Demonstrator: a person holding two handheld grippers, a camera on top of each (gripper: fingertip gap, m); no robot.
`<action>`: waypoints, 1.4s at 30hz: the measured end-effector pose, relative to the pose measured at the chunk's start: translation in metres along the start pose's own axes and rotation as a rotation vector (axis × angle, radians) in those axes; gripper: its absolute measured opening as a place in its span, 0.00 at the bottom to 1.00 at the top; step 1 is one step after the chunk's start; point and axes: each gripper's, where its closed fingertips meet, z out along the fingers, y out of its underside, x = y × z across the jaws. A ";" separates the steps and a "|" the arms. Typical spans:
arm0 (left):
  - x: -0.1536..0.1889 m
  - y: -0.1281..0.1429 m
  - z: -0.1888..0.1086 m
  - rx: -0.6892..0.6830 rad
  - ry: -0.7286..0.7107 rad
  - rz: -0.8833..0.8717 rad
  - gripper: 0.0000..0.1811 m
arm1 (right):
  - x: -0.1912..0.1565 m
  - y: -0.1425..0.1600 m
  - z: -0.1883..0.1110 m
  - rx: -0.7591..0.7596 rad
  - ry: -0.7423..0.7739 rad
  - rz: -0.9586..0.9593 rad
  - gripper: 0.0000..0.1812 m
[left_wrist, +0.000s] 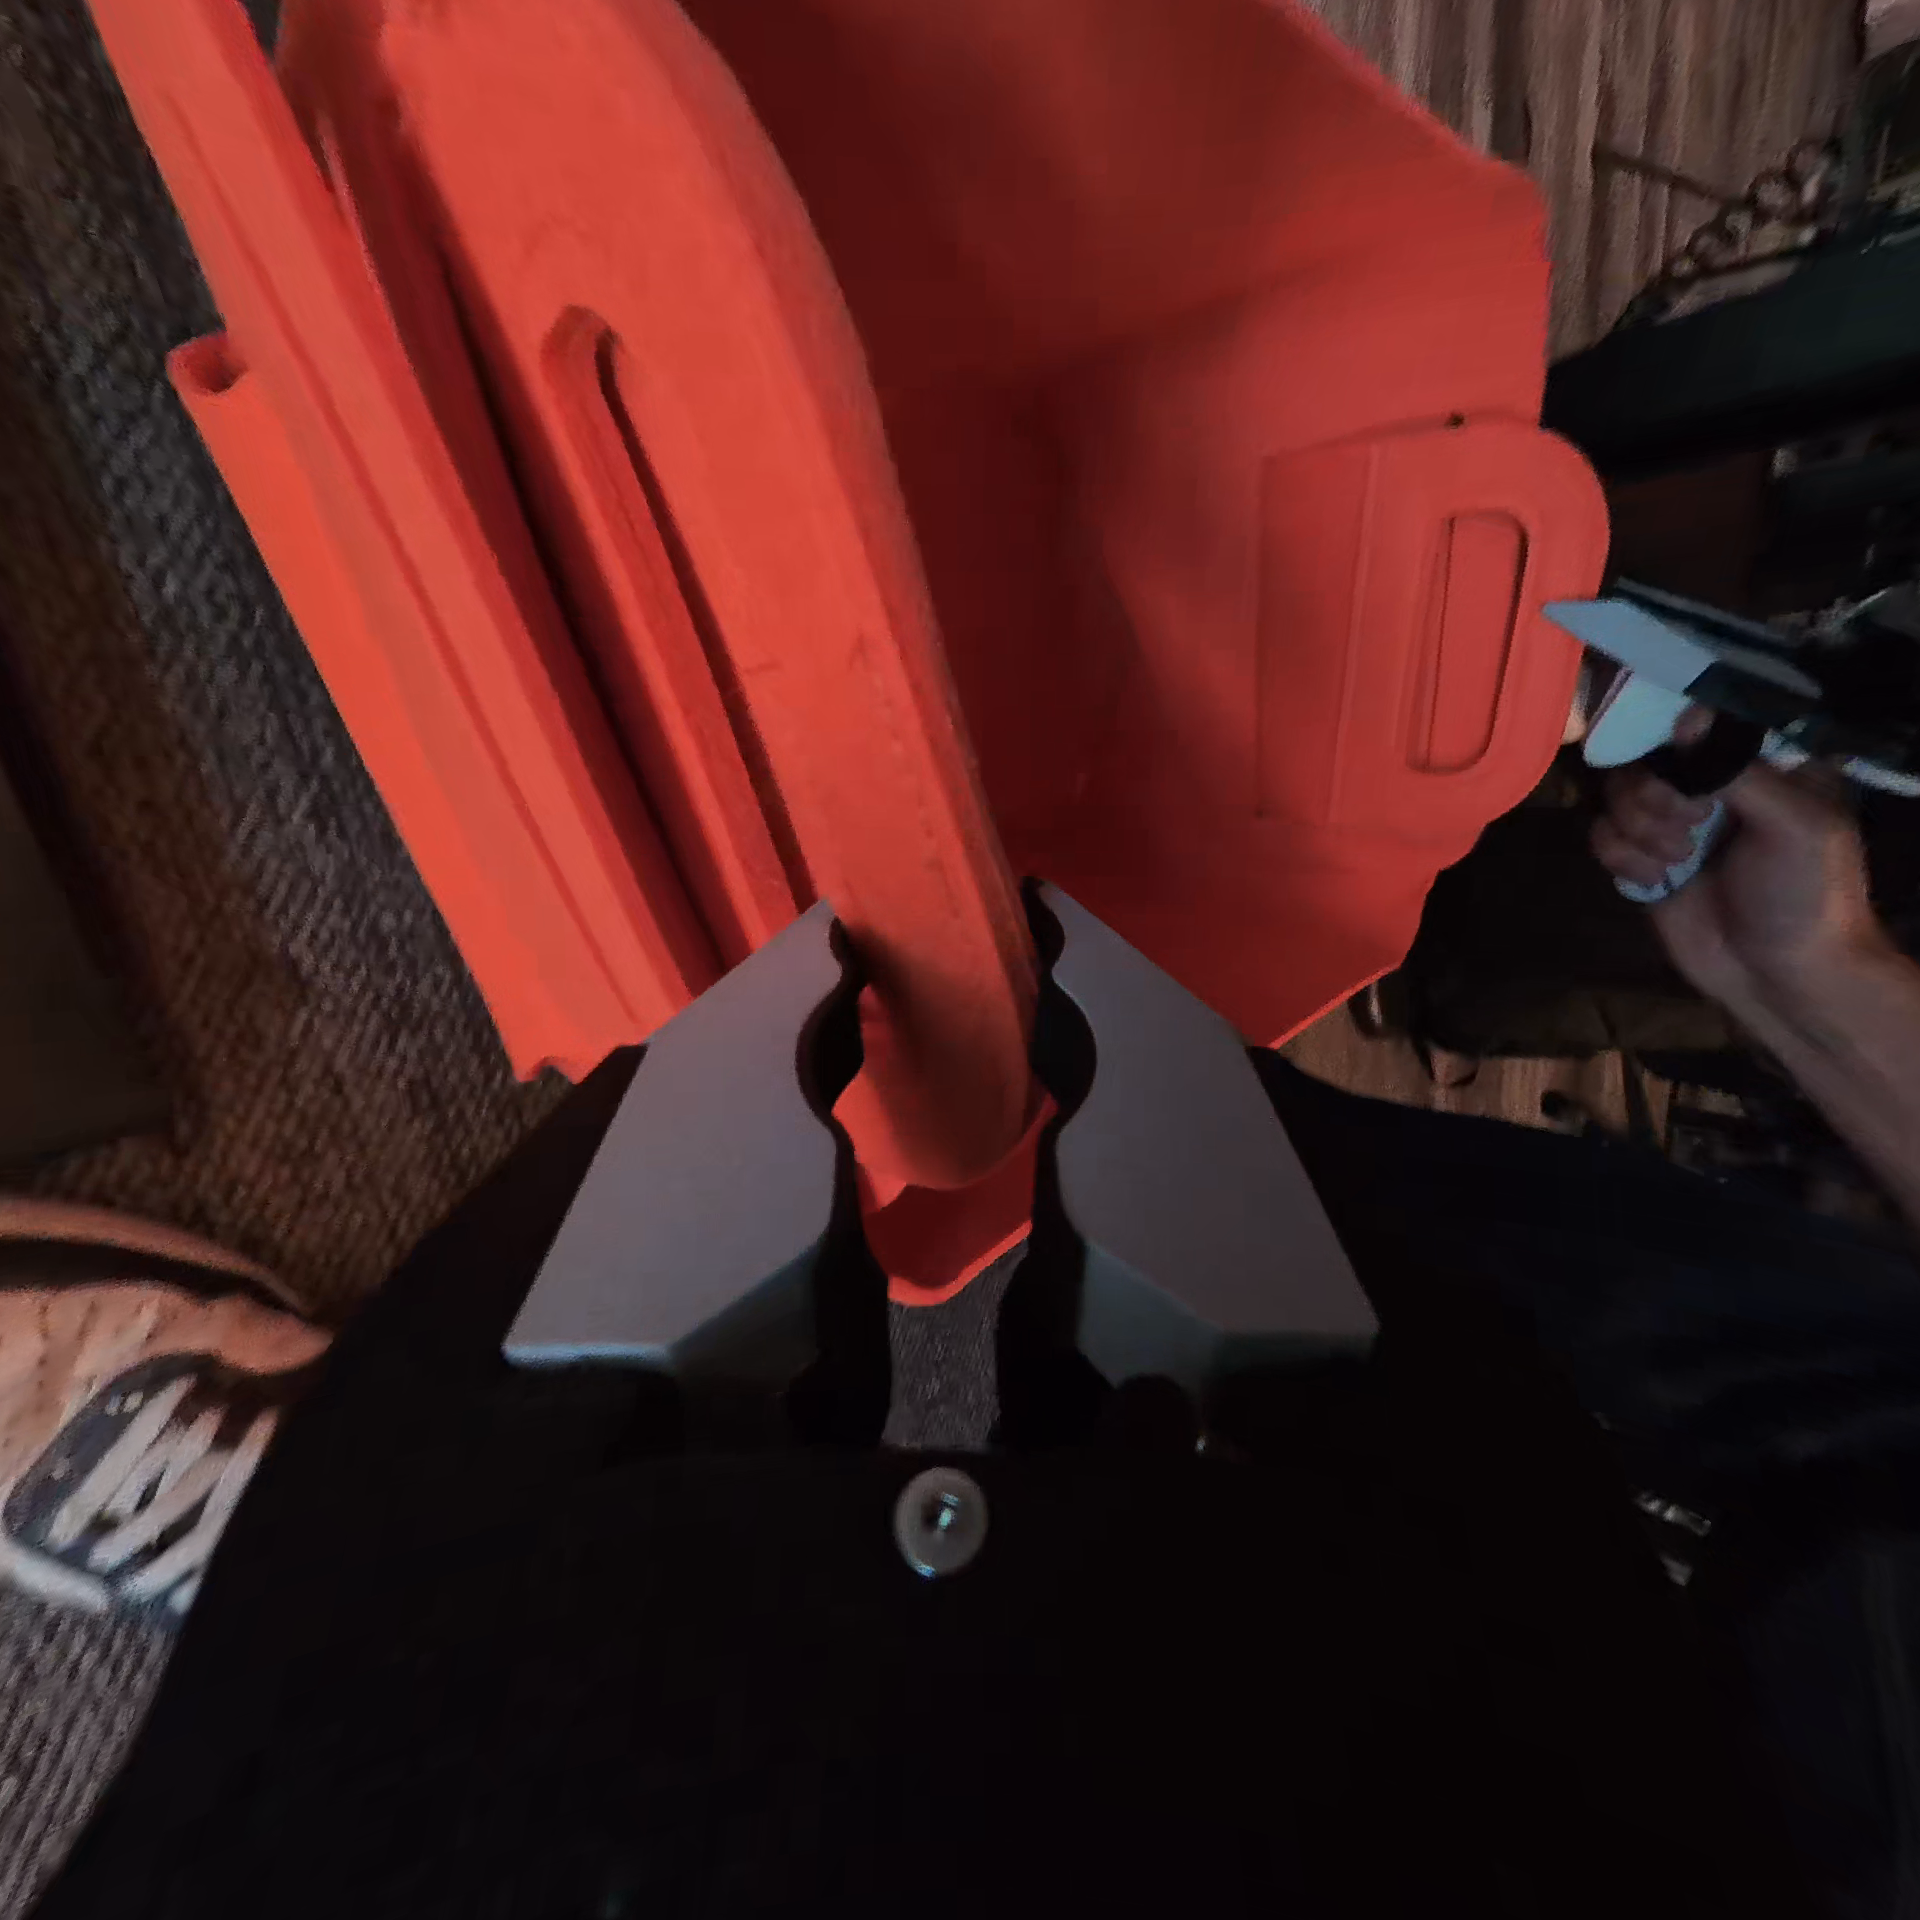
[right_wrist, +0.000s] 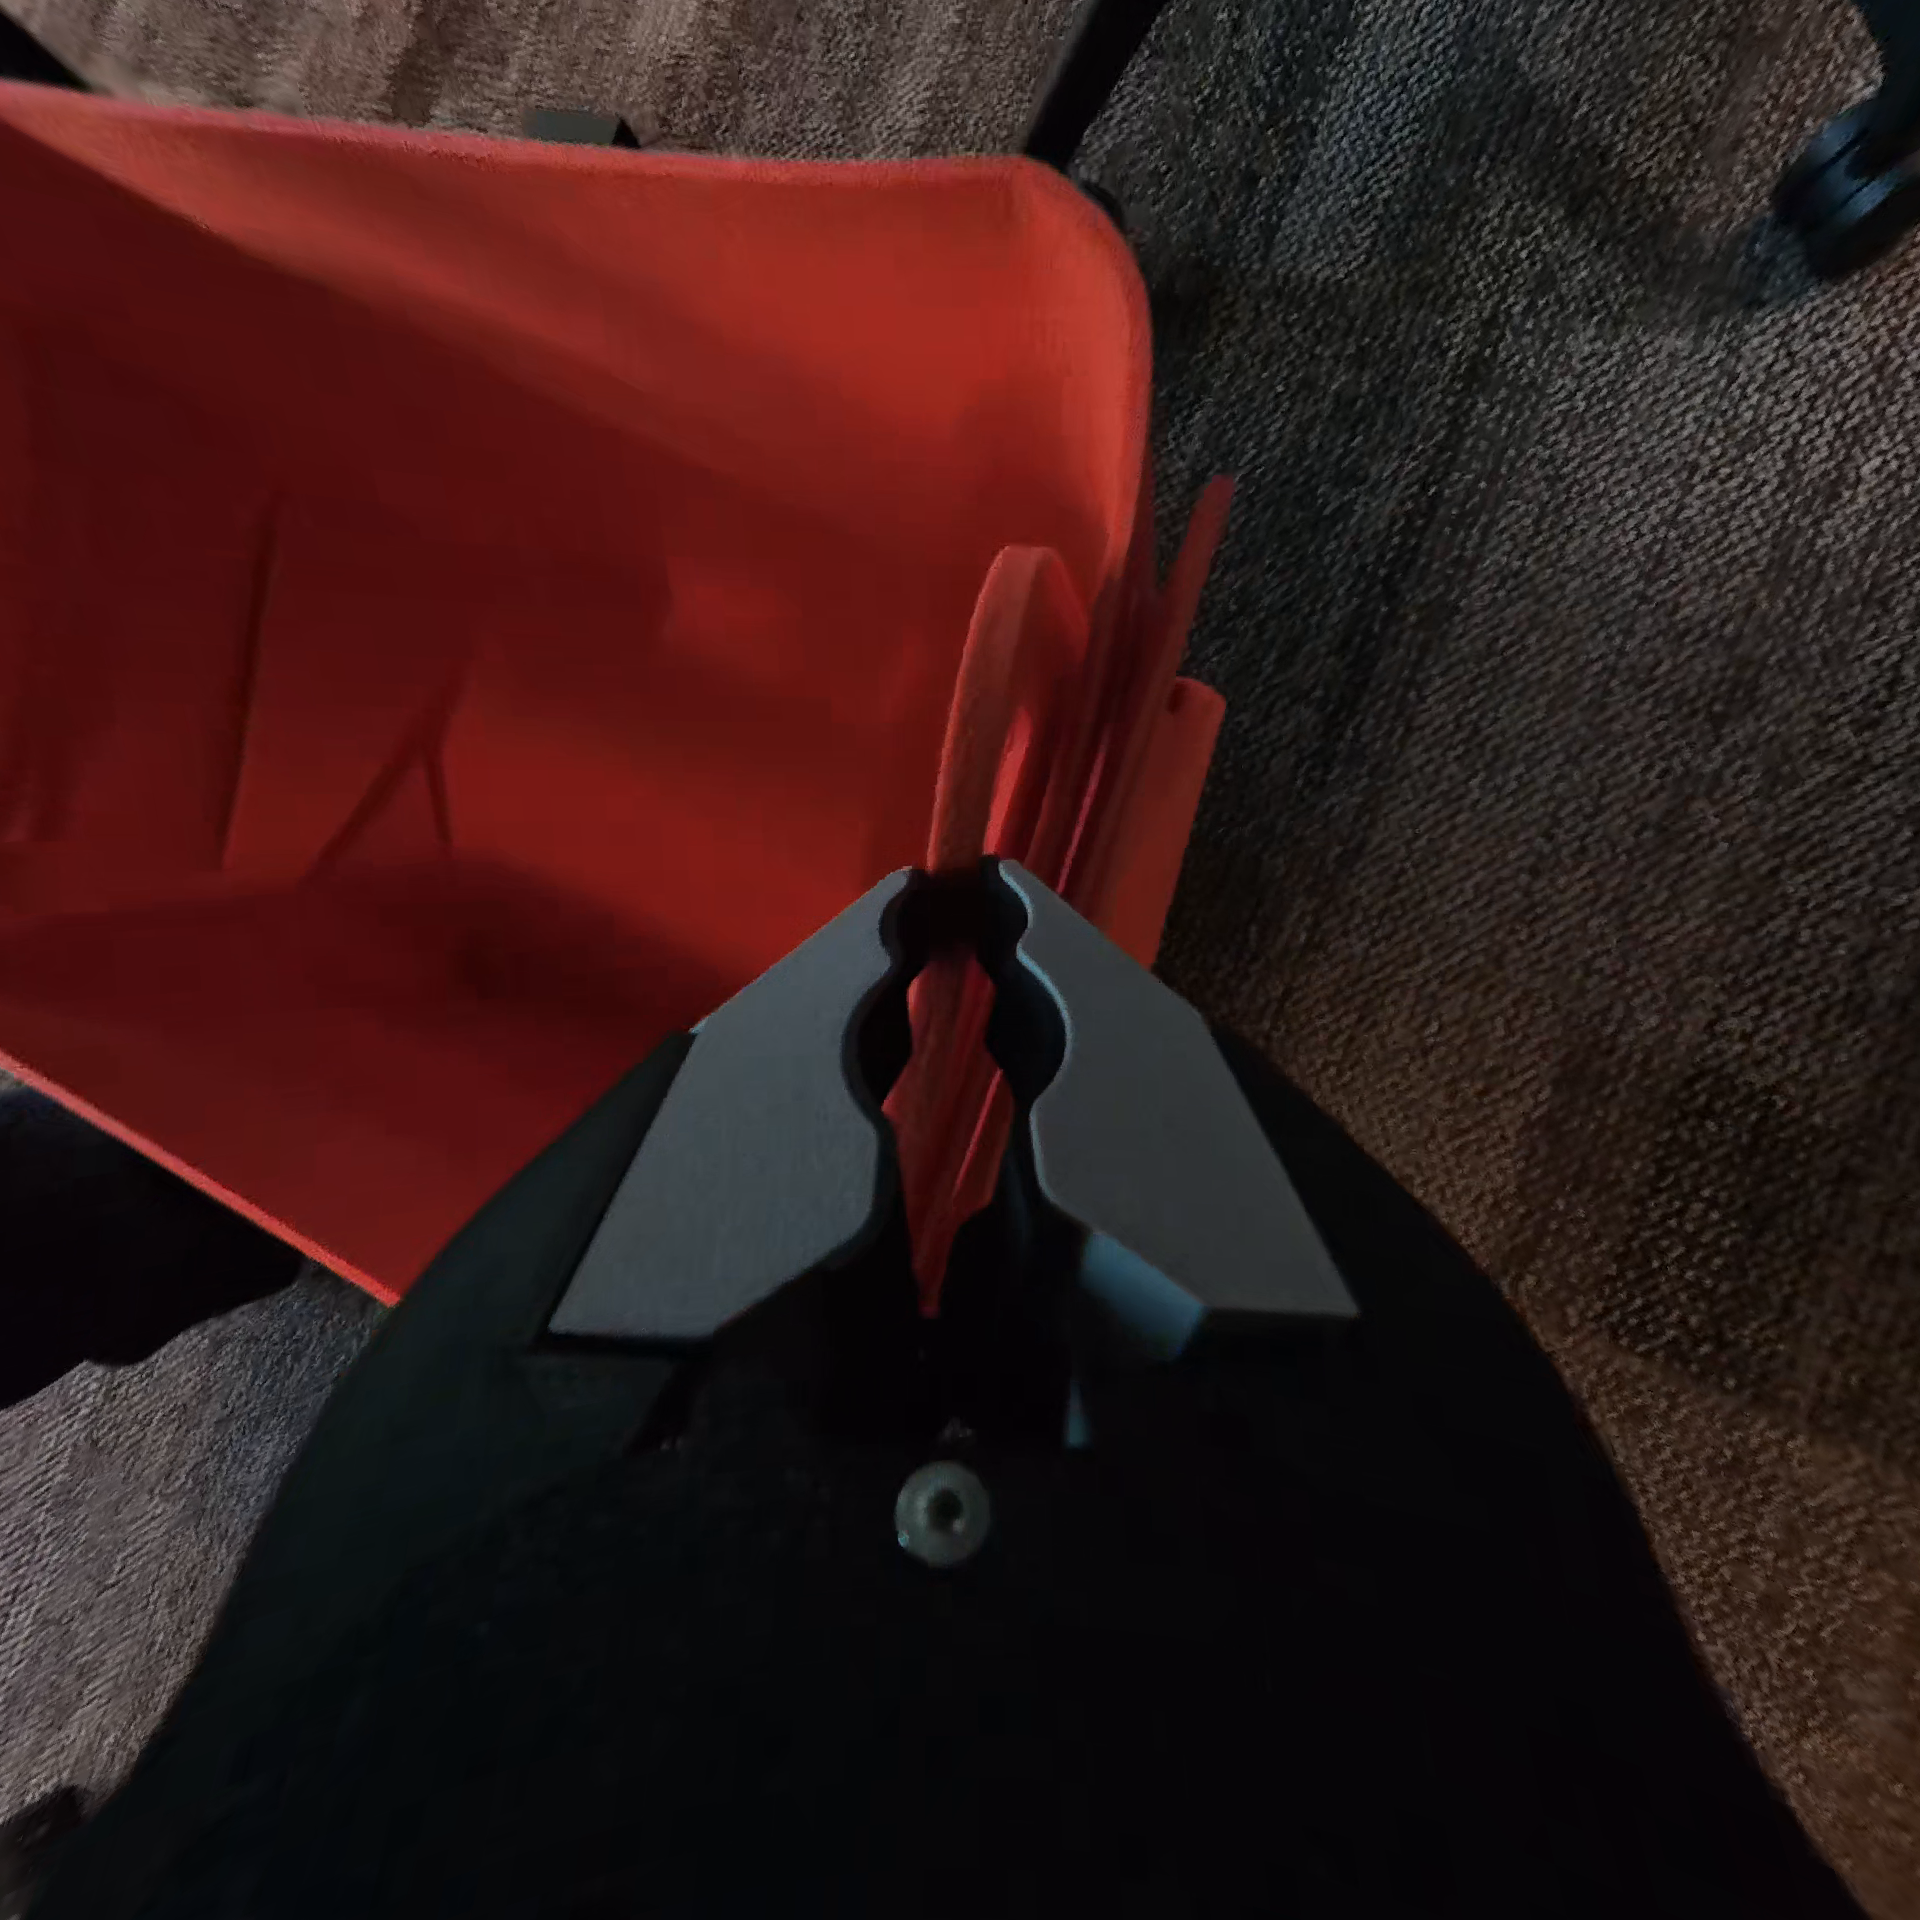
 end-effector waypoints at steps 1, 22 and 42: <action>-0.001 -0.013 0.005 0.010 0.008 -0.002 0.15 | 0.005 -0.006 0.007 -0.009 0.007 0.007 0.04; -0.008 -0.072 0.033 -0.029 0.080 -0.076 0.42 | 0.000 -0.053 0.034 -0.022 -0.423 0.431 0.25; 0.096 0.250 -0.008 -0.332 -0.062 -0.371 0.29 | -0.214 0.190 -0.139 -0.280 -0.629 0.988 0.31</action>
